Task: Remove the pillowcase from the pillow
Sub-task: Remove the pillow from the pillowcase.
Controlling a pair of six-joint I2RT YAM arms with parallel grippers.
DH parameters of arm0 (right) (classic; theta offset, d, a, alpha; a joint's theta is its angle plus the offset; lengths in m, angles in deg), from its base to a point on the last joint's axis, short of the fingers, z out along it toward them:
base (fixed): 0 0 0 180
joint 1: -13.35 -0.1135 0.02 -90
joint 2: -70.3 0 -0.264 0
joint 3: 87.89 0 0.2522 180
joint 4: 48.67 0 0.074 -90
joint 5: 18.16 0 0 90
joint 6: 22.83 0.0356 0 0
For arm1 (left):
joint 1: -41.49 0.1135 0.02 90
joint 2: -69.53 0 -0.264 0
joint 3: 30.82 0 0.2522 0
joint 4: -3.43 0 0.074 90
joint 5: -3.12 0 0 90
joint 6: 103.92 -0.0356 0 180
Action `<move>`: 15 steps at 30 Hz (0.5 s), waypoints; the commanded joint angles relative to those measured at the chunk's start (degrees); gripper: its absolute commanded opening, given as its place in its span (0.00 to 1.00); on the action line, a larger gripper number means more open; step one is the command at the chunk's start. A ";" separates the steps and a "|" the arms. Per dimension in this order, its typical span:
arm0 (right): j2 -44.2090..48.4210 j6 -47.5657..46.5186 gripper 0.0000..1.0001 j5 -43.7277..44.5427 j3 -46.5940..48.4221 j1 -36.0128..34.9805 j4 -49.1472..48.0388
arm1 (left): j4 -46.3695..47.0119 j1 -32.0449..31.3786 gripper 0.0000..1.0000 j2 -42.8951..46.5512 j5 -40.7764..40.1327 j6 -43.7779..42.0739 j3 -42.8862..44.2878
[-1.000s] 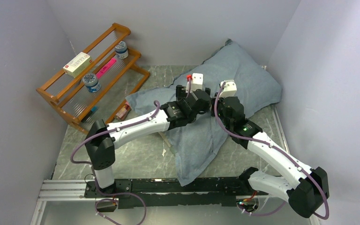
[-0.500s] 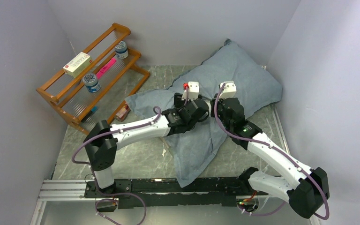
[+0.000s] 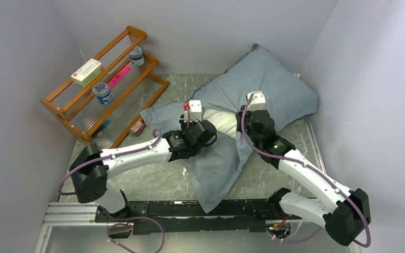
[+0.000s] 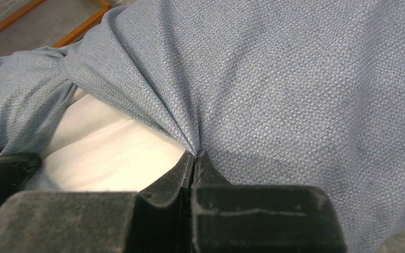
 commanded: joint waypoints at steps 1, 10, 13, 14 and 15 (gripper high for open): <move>0.65 0.32 0.00 1.36 0.17 0.32 -1.17 | -8.86 2.34 0.36 4.99 -2.26 2.34 -6.24; -0.63 -0.01 0.00 -1.81 0.91 0.32 -0.36 | -5.67 3.43 0.22 12.44 2.02 4.88 -15.85; -1.65 -0.71 0.00 -4.53 1.74 0.27 0.46 | -2.72 3.57 0.16 14.31 5.42 3.58 -18.02; -1.92 -0.87 0.00 -6.22 2.02 0.27 0.60 | -0.91 3.58 0.14 14.93 7.33 2.20 -18.70; -2.06 -0.93 0.00 -7.74 2.34 0.23 0.75 | 0.95 3.62 0.13 15.50 9.40 1.07 -19.34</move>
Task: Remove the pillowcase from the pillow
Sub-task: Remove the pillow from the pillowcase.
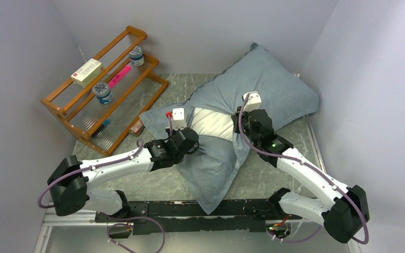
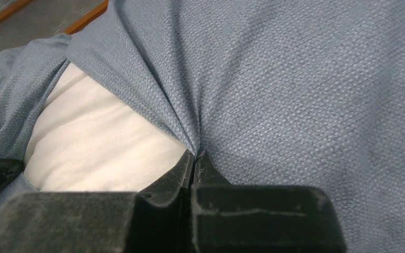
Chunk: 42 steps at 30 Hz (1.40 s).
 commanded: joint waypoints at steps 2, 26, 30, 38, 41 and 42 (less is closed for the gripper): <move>-0.84 -1.66 0.03 -6.32 3.13 0.15 1.38 | 0.27 1.67 0.10 3.61 6.95 -5.54 -4.95; -14.46 -10.53 0.85 -4.38 14.73 -13.55 7.09 | 7.09 1.70 0.05 10.91 11.68 -4.47 -11.11; -18.73 -11.43 0.86 4.93 14.84 -13.64 8.67 | 5.96 1.67 0.05 12.71 11.42 -3.72 -11.97; -21.71 -10.63 0.83 17.59 15.25 -11.35 10.80 | -1.12 1.68 0.05 17.63 6.01 1.40 -14.35; -20.62 -8.89 0.82 16.42 14.79 -8.50 11.18 | -6.31 1.71 0.05 19.82 2.45 6.71 -16.09; -20.14 -8.41 0.82 14.99 14.61 -7.56 11.12 | -8.51 1.72 0.05 20.71 1.38 9.06 -16.85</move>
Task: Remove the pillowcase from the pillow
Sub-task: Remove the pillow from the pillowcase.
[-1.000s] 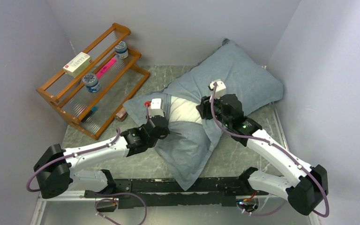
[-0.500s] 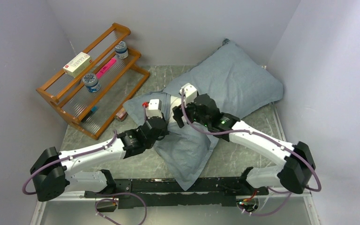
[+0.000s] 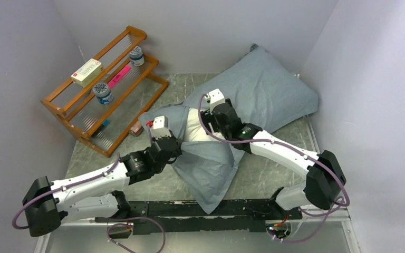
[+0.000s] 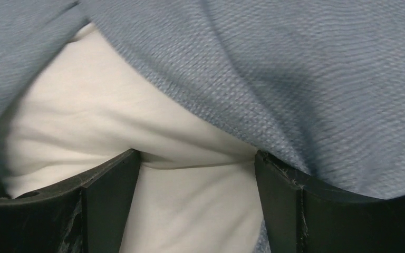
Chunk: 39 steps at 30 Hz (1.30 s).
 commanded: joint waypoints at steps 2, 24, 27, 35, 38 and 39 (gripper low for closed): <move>1.39 2.28 0.82 2.40 -0.58 5.98 3.82 | -16.83 0.33 0.05 5.03 -10.27 7.98 -5.25; 6.05 3.79 0.81 -16.49 -4.59 5.32 -0.28 | 17.19 0.33 0.62 6.23 26.17 -33.17 -0.24; 7.05 3.76 0.81 -16.15 -4.79 5.32 -0.34 | 16.26 0.34 0.71 5.23 32.49 -38.25 3.04; 9.24 4.77 0.82 -12.68 -4.68 5.34 1.94 | 9.93 0.34 0.80 -1.56 47.89 -51.64 14.90; 10.24 5.41 0.82 -11.52 -4.82 5.31 2.92 | 5.36 0.34 0.81 -6.15 53.76 -55.78 19.46; 10.60 5.57 0.82 -11.37 -4.96 5.24 3.11 | 4.45 0.34 0.82 -7.30 55.02 -57.68 20.57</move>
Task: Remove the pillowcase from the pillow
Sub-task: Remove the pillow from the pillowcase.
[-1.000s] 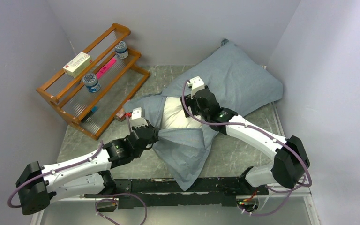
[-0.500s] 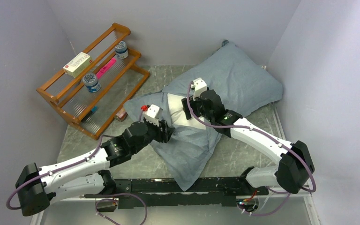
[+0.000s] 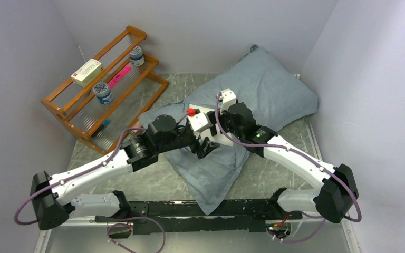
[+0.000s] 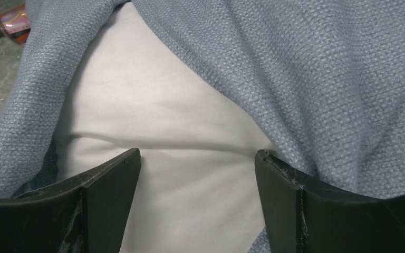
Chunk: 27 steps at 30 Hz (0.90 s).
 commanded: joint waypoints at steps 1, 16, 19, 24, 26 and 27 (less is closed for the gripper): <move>2.27 1.97 0.82 2.27 -0.83 -0.16 3.78 | -6.62 -0.09 0.82 -5.22 12.44 -11.36 6.33; 2.89 1.94 0.85 7.23 -2.19 -0.01 5.46 | -3.36 -0.09 0.83 0.59 8.22 -20.16 -3.78; 2.76 1.76 0.85 6.87 -1.76 -0.05 5.77 | -7.32 -0.09 0.84 -1.12 5.94 -22.51 -0.38; 3.02 1.92 0.85 5.81 -2.02 -0.01 5.44 | -14.13 0.06 0.84 -6.04 8.18 -28.13 5.99; 2.87 2.16 0.85 5.61 -1.95 -0.02 5.46 | -16.48 0.56 0.83 -8.64 9.70 -29.70 7.81; 2.84 2.15 0.85 5.56 -1.87 -0.02 5.56 | -16.89 1.00 0.82 -9.74 10.49 -30.13 8.26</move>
